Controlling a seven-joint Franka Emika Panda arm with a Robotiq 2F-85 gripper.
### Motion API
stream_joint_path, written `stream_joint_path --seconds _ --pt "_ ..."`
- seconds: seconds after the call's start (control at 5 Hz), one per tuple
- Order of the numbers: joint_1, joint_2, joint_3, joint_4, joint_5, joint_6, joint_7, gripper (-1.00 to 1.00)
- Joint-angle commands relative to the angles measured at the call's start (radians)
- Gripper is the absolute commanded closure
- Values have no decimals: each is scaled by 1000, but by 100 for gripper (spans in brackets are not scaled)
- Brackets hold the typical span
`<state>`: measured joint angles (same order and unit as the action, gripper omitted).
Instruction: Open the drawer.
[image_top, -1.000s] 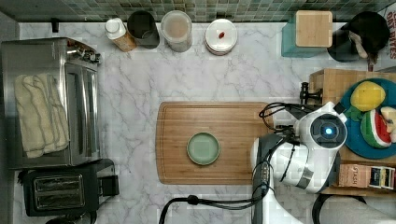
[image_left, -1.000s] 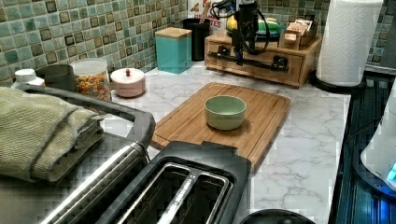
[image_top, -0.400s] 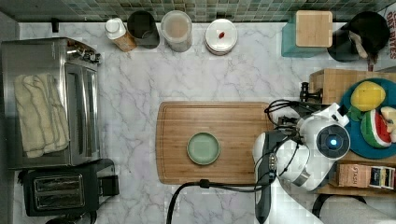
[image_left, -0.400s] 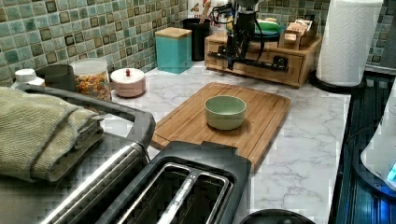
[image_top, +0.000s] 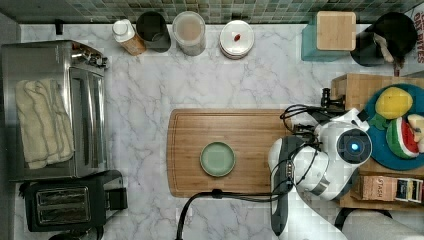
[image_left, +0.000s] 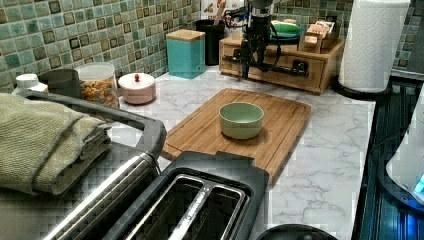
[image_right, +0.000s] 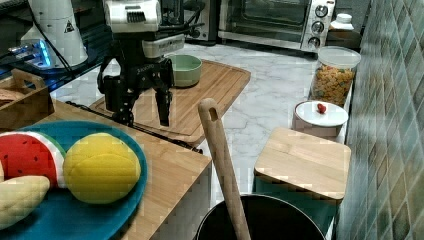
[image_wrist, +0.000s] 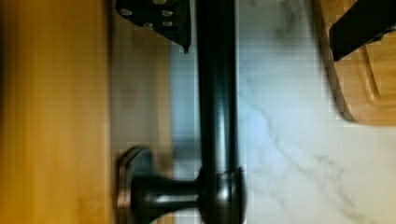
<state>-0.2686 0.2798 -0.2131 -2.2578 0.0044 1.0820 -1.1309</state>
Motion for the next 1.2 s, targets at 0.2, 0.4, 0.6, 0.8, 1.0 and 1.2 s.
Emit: stream_joint_path --seconds 0.2,0.4,0.6,0.8,1.0,1.2 --pt "7 59 49 33 65 -13 14 -100" --pt "1 11 105 20 117 -79 -44 -100" --pt "49 -62 155 -25 142 -132 18 -100" --pt "112 -70 203 -59 154 -117 67 -100" --pt "202 -63 224 -108 166 -15 199 -100" --pt "263 -94 243 -139 122 10 323 -100"
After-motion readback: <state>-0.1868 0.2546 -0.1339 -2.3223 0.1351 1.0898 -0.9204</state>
